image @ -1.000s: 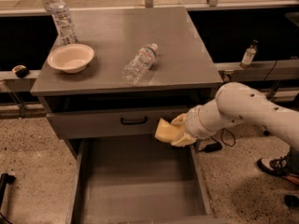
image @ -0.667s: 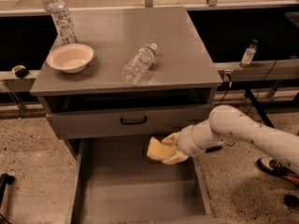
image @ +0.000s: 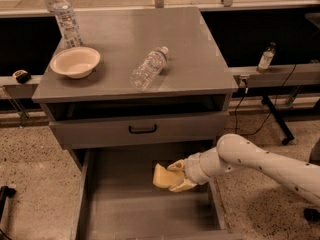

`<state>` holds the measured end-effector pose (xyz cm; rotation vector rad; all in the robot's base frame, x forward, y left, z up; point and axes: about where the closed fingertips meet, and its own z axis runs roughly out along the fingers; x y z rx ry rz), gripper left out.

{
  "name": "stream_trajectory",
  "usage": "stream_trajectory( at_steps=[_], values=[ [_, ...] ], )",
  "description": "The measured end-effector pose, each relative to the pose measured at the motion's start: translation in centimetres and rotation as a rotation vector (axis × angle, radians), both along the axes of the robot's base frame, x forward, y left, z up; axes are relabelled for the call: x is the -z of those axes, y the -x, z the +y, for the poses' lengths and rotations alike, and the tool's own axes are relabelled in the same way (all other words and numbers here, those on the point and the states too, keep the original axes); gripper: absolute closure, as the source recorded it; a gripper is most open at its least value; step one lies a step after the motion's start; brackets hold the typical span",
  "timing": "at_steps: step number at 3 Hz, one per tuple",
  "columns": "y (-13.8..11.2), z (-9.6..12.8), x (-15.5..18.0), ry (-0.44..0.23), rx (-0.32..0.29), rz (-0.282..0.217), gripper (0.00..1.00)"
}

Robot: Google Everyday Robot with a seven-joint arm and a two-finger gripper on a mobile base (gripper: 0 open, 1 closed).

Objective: Place sponge into middle drawer

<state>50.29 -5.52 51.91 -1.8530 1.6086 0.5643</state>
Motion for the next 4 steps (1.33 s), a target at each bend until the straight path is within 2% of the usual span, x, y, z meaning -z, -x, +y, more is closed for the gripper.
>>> stream_trajectory(
  at_steps=[1, 2, 3, 4],
  values=[
    [-1.2, 0.1, 3.8, -0.010, 0.026, -0.032, 1.00],
    [-2.8, 0.5, 9.2, 0.035, 0.052, -0.074, 1.00],
    [-3.2, 0.6, 9.1, 0.033, 0.059, -0.086, 0.81],
    [-3.2, 0.6, 9.1, 0.033, 0.059, -0.086, 0.51]
  ],
)
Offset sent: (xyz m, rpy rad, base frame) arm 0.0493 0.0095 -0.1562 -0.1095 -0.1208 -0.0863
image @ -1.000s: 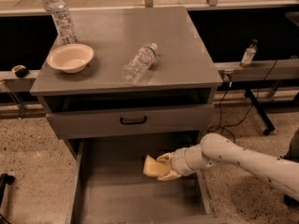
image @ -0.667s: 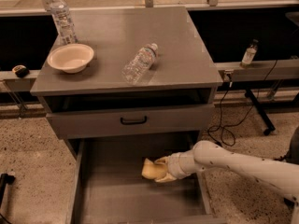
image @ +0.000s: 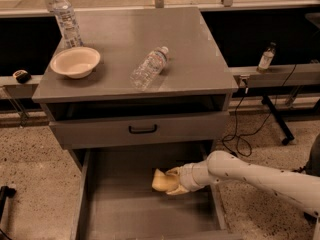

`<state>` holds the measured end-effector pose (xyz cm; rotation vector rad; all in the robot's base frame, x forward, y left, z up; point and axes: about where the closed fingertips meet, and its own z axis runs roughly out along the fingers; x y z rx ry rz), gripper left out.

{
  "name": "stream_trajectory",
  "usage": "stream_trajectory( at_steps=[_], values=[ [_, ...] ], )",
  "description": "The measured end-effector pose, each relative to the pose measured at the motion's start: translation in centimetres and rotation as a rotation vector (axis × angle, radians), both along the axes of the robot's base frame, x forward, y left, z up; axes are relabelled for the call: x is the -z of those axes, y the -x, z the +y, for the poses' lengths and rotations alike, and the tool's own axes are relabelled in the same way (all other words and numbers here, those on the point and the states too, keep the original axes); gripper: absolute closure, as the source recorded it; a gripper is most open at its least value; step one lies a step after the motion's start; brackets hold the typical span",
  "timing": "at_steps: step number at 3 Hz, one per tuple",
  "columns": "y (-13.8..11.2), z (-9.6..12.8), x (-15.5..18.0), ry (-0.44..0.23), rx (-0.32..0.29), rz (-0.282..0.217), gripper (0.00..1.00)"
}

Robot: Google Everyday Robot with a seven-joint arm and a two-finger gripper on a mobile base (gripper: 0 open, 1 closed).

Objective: Place sponge into middle drawer

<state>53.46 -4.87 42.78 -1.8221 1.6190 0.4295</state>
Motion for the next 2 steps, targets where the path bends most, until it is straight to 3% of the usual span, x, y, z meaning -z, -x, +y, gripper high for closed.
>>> stream_trajectory(
  at_steps=[2],
  values=[
    [0.00, 0.01, 0.00, 0.000, 0.000, 0.000, 0.03]
  ],
)
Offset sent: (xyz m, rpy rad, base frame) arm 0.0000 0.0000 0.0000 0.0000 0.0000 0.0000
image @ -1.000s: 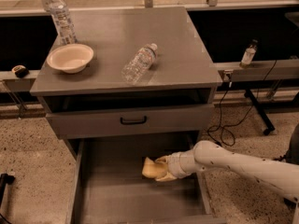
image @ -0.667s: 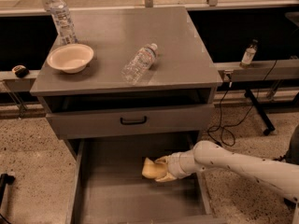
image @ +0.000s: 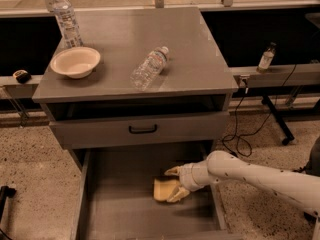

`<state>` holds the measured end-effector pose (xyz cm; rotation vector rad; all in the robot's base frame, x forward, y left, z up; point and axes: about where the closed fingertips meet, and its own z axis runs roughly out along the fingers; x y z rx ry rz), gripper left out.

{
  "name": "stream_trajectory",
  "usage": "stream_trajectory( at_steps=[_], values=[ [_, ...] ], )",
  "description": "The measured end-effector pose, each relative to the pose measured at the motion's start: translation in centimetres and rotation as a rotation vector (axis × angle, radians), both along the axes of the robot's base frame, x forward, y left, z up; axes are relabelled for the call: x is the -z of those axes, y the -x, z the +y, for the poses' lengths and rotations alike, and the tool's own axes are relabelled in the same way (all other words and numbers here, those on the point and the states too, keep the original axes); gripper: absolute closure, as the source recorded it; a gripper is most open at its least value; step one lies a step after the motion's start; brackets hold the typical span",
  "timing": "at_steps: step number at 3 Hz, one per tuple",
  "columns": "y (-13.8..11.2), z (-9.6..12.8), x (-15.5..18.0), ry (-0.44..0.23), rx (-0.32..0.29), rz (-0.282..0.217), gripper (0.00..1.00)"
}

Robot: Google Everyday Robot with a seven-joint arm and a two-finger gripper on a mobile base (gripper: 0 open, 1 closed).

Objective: Place sponge into middle drawer

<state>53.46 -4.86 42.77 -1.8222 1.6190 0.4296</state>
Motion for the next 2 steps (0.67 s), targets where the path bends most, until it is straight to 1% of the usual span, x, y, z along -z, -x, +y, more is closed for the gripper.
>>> stream_trajectory(
  at_steps=[1, 2],
  values=[
    [0.00, 0.00, 0.00, 0.000, 0.000, 0.000, 0.00],
    [0.00, 0.00, 0.00, 0.000, 0.000, 0.000, 0.00]
  ],
)
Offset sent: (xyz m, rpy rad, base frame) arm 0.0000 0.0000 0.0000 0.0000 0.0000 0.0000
